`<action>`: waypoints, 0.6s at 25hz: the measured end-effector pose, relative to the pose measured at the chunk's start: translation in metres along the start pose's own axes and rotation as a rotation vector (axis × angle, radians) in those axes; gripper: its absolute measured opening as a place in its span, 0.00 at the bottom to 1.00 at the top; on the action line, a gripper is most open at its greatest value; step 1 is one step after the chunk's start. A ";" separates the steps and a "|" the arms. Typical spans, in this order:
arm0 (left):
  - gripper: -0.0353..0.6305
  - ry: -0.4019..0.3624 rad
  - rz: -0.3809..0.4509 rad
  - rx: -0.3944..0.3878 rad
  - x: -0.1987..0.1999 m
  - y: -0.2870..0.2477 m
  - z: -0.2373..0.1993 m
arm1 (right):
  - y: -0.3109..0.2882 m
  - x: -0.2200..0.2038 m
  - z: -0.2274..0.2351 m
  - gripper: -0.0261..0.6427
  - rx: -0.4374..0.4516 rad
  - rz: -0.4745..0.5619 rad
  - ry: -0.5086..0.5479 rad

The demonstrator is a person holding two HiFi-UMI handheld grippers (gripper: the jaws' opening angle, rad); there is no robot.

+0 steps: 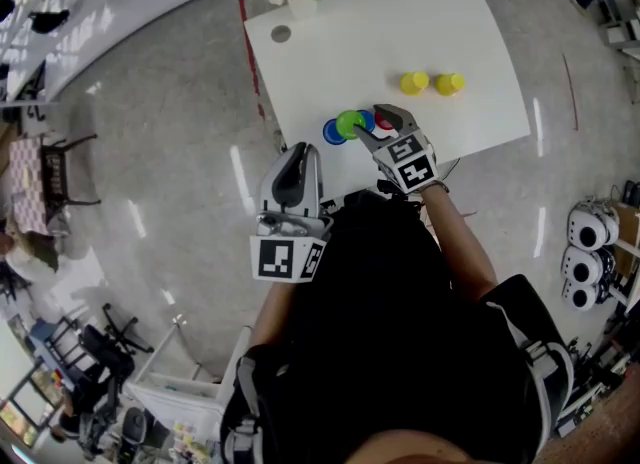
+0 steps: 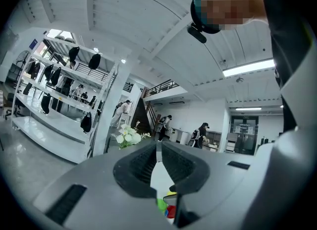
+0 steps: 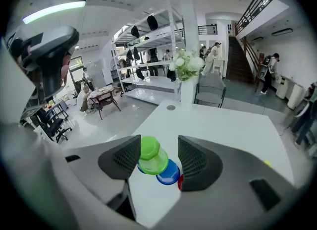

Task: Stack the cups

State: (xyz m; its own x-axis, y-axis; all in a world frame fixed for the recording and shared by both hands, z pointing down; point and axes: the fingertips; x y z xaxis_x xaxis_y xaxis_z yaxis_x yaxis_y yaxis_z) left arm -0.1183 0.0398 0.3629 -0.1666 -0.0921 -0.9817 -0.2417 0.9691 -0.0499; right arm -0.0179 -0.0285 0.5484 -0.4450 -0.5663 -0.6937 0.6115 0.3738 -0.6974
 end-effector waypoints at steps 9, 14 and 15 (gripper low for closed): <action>0.13 -0.019 -0.011 -0.032 0.000 -0.014 0.014 | 0.025 0.012 0.068 0.42 -0.154 0.109 -0.110; 0.13 -0.016 -0.021 -0.061 -0.001 -0.030 0.022 | 0.036 0.006 0.106 0.42 -0.231 0.123 -0.175; 0.13 -0.015 -0.024 -0.065 -0.001 -0.033 0.023 | 0.038 0.004 0.113 0.42 -0.244 0.121 -0.186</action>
State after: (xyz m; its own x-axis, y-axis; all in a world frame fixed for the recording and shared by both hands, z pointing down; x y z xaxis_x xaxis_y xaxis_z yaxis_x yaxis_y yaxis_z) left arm -0.0886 0.0133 0.3616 -0.1462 -0.1113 -0.9830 -0.3072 0.9496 -0.0619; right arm 0.0776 -0.0993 0.5391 -0.2374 -0.6232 -0.7452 0.4677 0.5990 -0.6499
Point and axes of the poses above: the fingertips, and each gripper's own axes: y backward along the fingers, z to its right, x out of its top, and after that the axes turned 6 degrees about -y, right-handed
